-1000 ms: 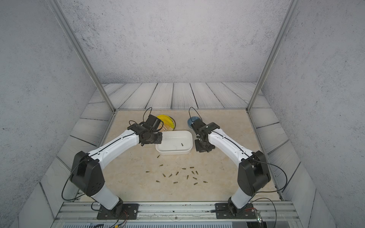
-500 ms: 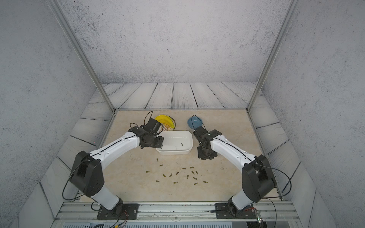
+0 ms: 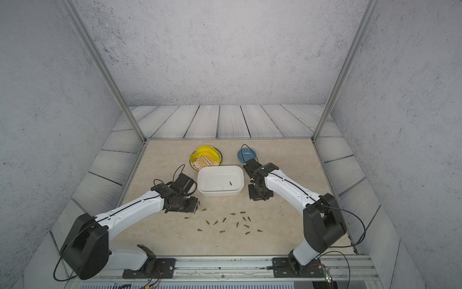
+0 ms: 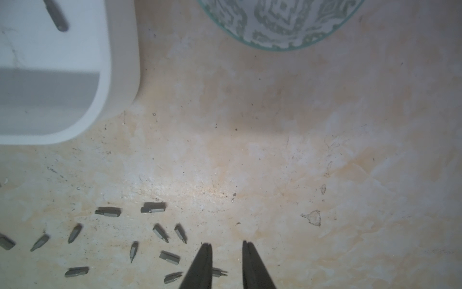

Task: Put the bit on the desktop into the storage box
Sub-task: Pick up the screwdriver bit from the center of the board.

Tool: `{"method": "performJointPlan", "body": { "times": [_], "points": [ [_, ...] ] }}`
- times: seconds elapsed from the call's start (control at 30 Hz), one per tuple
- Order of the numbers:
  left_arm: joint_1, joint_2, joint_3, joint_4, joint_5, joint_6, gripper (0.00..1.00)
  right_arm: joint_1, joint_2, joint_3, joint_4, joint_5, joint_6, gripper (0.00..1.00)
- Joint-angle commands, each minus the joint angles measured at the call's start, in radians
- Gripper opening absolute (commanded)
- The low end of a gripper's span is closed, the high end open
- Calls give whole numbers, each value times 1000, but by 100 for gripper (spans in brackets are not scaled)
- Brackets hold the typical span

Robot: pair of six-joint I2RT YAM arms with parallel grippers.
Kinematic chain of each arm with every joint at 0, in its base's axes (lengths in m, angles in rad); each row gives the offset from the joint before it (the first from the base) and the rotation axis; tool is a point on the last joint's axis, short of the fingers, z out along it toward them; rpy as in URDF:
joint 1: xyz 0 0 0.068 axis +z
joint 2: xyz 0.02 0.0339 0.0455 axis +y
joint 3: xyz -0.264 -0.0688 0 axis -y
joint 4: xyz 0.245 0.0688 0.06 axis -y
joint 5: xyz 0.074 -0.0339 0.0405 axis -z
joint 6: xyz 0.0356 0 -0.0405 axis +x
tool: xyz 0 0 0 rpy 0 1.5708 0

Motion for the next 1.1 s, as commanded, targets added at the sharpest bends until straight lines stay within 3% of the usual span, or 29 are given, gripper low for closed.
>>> {"method": "performJointPlan", "body": {
  "times": [0.0, 0.43, 0.83, 1.07],
  "points": [
    [-28, 22, -24, 72, 33, -3, 60, 0, 5, 29, -11, 2, -11, 26],
    [-81, 174, -17, 180, -18, 97, 58, 0, 11, 49, -23, 12, -10, 26],
    [-104, 253, 47, 180, -80, 108, 57, -3, 16, 60, -35, 19, -15, 26],
    [-104, 272, 71, 184, -68, 109, 47, -5, 12, 60, -38, 24, -18, 26]
  ]
}}
